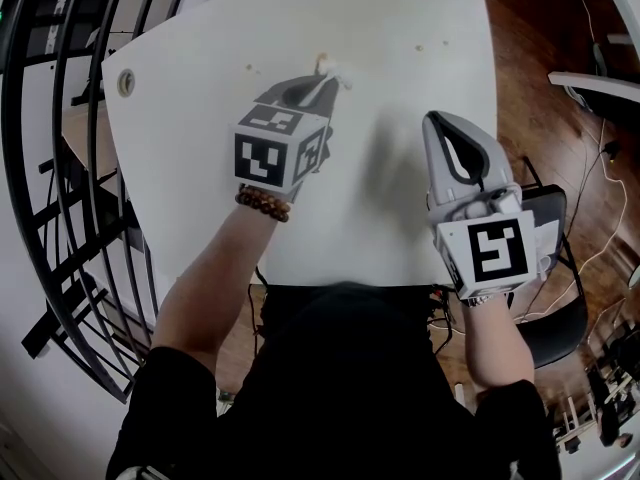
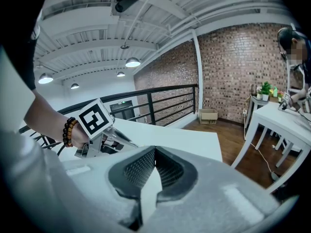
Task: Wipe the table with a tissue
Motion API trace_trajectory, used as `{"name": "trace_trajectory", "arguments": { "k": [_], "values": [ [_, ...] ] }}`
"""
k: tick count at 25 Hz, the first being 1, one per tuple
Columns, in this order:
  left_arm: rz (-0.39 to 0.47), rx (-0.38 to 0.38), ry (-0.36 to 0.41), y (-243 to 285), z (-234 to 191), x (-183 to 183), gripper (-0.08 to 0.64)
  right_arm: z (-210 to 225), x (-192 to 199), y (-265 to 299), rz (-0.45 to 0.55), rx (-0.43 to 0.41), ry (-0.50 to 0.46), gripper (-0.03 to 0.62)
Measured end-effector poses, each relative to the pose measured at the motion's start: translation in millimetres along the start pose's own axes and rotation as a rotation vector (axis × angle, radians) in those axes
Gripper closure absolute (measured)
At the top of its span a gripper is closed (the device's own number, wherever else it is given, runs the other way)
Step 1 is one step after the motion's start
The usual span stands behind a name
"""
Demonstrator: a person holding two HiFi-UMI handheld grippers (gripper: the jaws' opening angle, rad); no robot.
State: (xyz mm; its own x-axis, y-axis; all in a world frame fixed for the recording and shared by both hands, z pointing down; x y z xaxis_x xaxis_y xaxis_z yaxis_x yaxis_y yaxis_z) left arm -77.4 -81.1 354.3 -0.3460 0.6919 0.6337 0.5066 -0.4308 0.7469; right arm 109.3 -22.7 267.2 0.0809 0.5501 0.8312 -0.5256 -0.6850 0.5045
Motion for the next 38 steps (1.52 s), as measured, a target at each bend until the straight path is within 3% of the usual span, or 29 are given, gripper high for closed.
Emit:
{"name": "trace_trajectory", "arguments": {
  "k": [16,38],
  "values": [
    [-0.018,-0.035,-0.017,9.4,-21.6,-6.1,0.537,2.3,2.0,5.1,-0.017,0.014,0.016,0.6],
    [0.042,-0.124,-0.037,17.7,-39.1,-13.7,0.537,8.7,16.0,8.9,-0.044,0.016,0.038,0.6]
  ]
}}
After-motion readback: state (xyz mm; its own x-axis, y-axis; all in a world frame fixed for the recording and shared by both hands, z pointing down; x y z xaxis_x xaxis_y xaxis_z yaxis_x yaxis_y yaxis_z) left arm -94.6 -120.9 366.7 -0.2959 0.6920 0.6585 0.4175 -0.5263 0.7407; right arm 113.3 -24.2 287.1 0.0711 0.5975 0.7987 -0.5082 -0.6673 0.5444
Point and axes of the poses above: the fingertips, and each gripper's own axes: y forward along the fingers, z to its right, x out of its underside, the point moved 8 cm from there along -y, backward along the fingers, and after that the axes turned 8 degrees about y, right-handed, at the moved point
